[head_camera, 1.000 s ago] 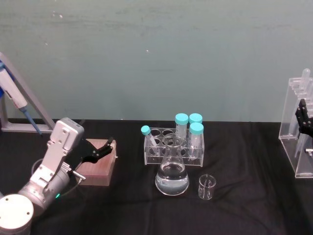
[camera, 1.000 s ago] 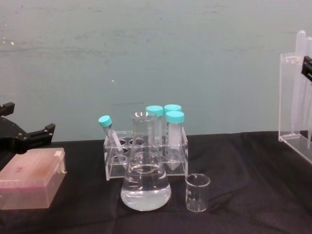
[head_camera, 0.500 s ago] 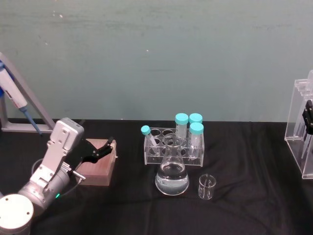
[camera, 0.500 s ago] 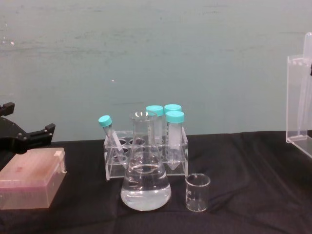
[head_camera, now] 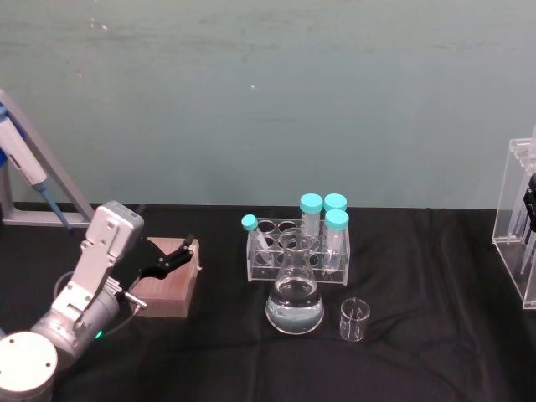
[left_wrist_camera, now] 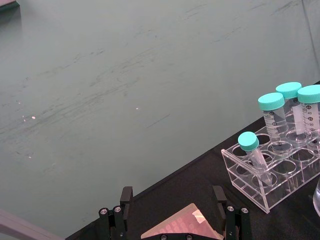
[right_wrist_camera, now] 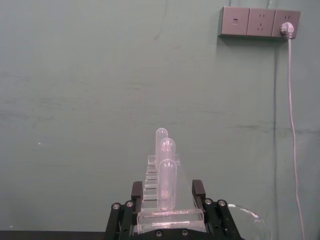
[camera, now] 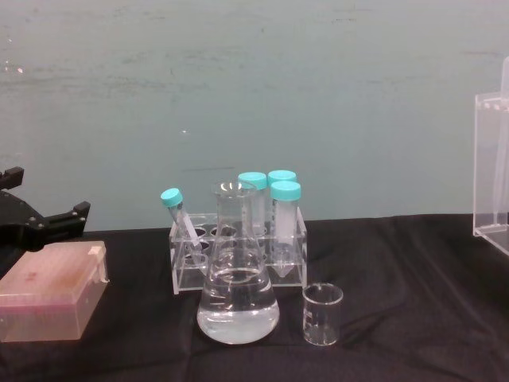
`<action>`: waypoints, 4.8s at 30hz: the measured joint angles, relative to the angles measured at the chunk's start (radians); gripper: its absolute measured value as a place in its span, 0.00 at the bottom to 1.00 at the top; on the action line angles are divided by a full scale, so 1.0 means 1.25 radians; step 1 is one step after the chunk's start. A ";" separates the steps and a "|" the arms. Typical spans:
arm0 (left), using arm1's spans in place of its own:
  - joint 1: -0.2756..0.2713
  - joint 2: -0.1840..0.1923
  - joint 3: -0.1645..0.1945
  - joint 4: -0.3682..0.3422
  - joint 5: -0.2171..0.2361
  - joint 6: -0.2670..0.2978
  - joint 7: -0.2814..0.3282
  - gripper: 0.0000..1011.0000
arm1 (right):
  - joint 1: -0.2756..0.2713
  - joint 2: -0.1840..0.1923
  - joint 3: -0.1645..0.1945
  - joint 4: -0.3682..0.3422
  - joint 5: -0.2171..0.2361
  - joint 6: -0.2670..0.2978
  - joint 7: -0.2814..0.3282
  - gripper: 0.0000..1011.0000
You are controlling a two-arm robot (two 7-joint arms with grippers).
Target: Place the experimental apparatus aside using one hand.
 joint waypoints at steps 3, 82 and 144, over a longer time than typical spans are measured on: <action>0.000 0.000 0.000 0.000 0.000 0.000 0.000 0.99 | -0.001 0.001 0.001 0.001 0.000 -0.001 0.000 0.61; 0.000 0.000 0.000 0.000 0.000 0.000 0.000 0.99 | -0.012 -0.007 0.020 0.015 0.022 0.016 0.000 0.61; 0.000 0.000 0.000 0.000 0.000 0.000 0.000 0.99 | -0.033 -0.013 0.022 -0.013 0.031 0.046 -0.004 0.99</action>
